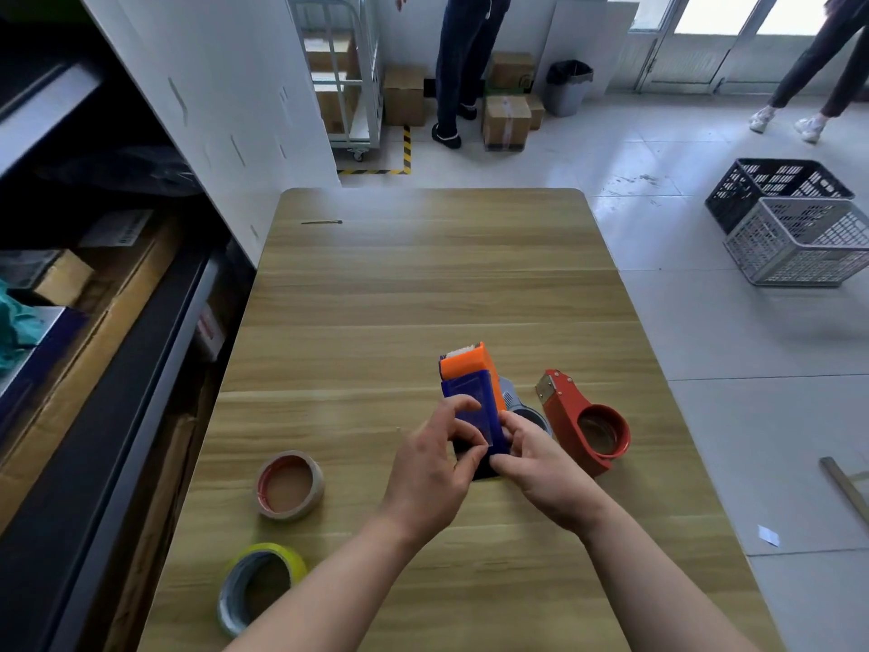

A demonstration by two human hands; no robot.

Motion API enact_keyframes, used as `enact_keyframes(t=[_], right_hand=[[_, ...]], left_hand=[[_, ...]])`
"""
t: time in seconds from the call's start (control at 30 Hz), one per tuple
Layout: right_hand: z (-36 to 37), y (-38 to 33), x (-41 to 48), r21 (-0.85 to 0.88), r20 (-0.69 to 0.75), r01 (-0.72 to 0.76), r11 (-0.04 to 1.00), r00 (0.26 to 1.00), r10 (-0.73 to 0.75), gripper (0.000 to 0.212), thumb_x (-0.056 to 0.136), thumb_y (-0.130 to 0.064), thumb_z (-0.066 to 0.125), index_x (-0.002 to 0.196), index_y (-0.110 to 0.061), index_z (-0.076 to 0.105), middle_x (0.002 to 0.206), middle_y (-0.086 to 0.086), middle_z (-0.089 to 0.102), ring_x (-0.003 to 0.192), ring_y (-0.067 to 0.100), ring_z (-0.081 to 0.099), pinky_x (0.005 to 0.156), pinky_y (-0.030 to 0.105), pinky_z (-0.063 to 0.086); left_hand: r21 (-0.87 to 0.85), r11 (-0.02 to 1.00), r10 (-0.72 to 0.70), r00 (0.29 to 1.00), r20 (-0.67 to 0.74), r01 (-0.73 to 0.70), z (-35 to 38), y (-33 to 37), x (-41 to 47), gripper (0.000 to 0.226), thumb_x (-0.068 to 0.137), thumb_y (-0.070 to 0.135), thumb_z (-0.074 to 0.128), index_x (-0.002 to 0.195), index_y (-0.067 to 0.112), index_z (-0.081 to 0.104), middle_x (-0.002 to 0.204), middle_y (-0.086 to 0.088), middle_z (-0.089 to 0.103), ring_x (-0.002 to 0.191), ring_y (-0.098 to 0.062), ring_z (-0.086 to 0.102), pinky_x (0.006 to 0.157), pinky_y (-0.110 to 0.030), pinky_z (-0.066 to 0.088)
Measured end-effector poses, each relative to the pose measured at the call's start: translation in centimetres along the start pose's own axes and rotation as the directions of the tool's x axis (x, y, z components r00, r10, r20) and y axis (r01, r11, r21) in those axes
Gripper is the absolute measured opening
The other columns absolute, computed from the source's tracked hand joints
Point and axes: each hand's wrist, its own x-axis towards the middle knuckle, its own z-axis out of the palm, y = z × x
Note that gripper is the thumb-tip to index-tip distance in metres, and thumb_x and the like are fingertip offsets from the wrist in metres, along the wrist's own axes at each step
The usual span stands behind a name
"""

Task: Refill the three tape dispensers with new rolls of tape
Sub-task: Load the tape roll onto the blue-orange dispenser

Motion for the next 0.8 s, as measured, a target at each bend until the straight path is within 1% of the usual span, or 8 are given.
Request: enact_keyframes(t=[0.13,0.2,0.33,0.4,0.47,0.57,0.7,0.8], right_hand=[[0.1,-0.4,-0.9,-0.029,-0.023,0.012,0.999,1.000,-0.013,0.047,0.087,0.016,0.048,0.128,-0.009,0.050,0.119,0.011,0.066,0.110,0.018,0.065,0.091,0.031,0.054],[0.1,-0.3,-1.5,-0.061,-0.042,0.018,0.998,0.999,-0.021,0.046,0.087,0.015,0.048,0.126,-0.009,0.051,0.118,0.011,0.066,0.109,0.018,0.066,0.092,0.033,0.054],[0.7,0.2,-2.5,-0.200,-0.114,-0.003,0.980,0.993,-0.021,0.035,0.087,0.009,0.050,0.113,-0.014,0.053,0.112,0.009,0.066,0.105,0.022,0.065,0.094,0.042,0.053],[1.2,0.8,-2.9,-0.278,-0.170,-0.007,0.961,0.985,-0.042,0.026,0.081,0.001,0.050,0.103,-0.013,0.052,0.104,0.012,0.066,0.100,0.031,0.064,0.090,0.052,0.052],[1.6,1.7,-3.5,-0.337,-0.196,-0.011,0.942,0.979,-0.059,0.027,0.077,-0.007,0.048,0.104,-0.010,0.051,0.099,0.015,0.065,0.094,0.035,0.063,0.085,0.058,0.050],[2.2,2.0,-4.8,-0.363,-0.218,-0.034,0.931,0.975,-0.049,0.028,0.081,-0.004,0.047,0.108,-0.012,0.050,0.100,0.010,0.065,0.094,0.026,0.065,0.085,0.050,0.054],[3.1,2.8,-6.7,-0.423,-0.249,-0.072,0.903,0.968,-0.039,0.029,0.084,0.004,0.044,0.105,-0.016,0.049,0.099,0.005,0.061,0.088,0.017,0.062,0.082,0.039,0.054],[3.6,3.5,-8.1,-0.454,-0.256,-0.088,0.886,0.966,-0.036,0.035,0.085,0.007,0.041,0.108,-0.018,0.046,0.103,-0.005,0.057,0.091,0.007,0.058,0.079,0.017,0.048]], left_hand=[[-0.064,0.996,-0.067,0.998,-0.018,0.066,0.5,0.3,-0.5,0.040,0.081,0.008,0.069,0.110,0.029,0.053,0.081,0.014,0.069,0.078,-0.006,0.066,0.076,-0.025,0.054],[-0.094,0.990,-0.103,0.995,0.000,0.102,0.8,0.4,-0.6,0.038,0.081,0.007,0.069,0.108,0.028,0.054,0.081,0.014,0.069,0.076,-0.006,0.066,0.075,-0.025,0.054],[-0.142,0.974,-0.171,0.984,0.051,0.177,1.1,0.5,-1.2,0.030,0.079,0.007,0.068,0.102,0.025,0.058,0.077,0.010,0.070,0.072,-0.006,0.066,0.073,-0.030,0.056],[-0.161,0.959,-0.219,0.972,0.089,0.231,1.2,0.5,-1.4,0.024,0.080,0.010,0.066,0.098,0.023,0.059,0.076,0.005,0.071,0.071,-0.010,0.066,0.071,-0.032,0.056],[-0.200,0.936,-0.269,0.956,0.118,0.288,1.2,0.7,-1.7,0.015,0.082,0.012,0.063,0.094,0.021,0.059,0.075,-0.001,0.072,0.069,-0.014,0.066,0.068,-0.032,0.055],[-0.225,0.912,-0.315,0.937,0.151,0.343,1.3,0.6,-2.5,0.006,0.086,0.016,0.064,0.090,0.017,0.059,0.076,-0.007,0.072,0.070,-0.017,0.068,0.069,-0.036,0.056],[-0.232,0.863,-0.405,0.889,0.215,0.450,2.3,0.1,-3.8,0.021,0.081,0.032,0.071,0.087,0.015,0.059,0.075,-0.007,0.071,0.069,-0.021,0.067,0.074,-0.048,0.056],[-0.222,0.832,-0.460,0.856,0.235,0.508,3.3,-0.1,-4.7,0.036,0.076,0.034,0.077,0.091,0.013,0.053,0.069,-0.004,0.067,0.066,-0.018,0.067,0.076,-0.050,0.056]])
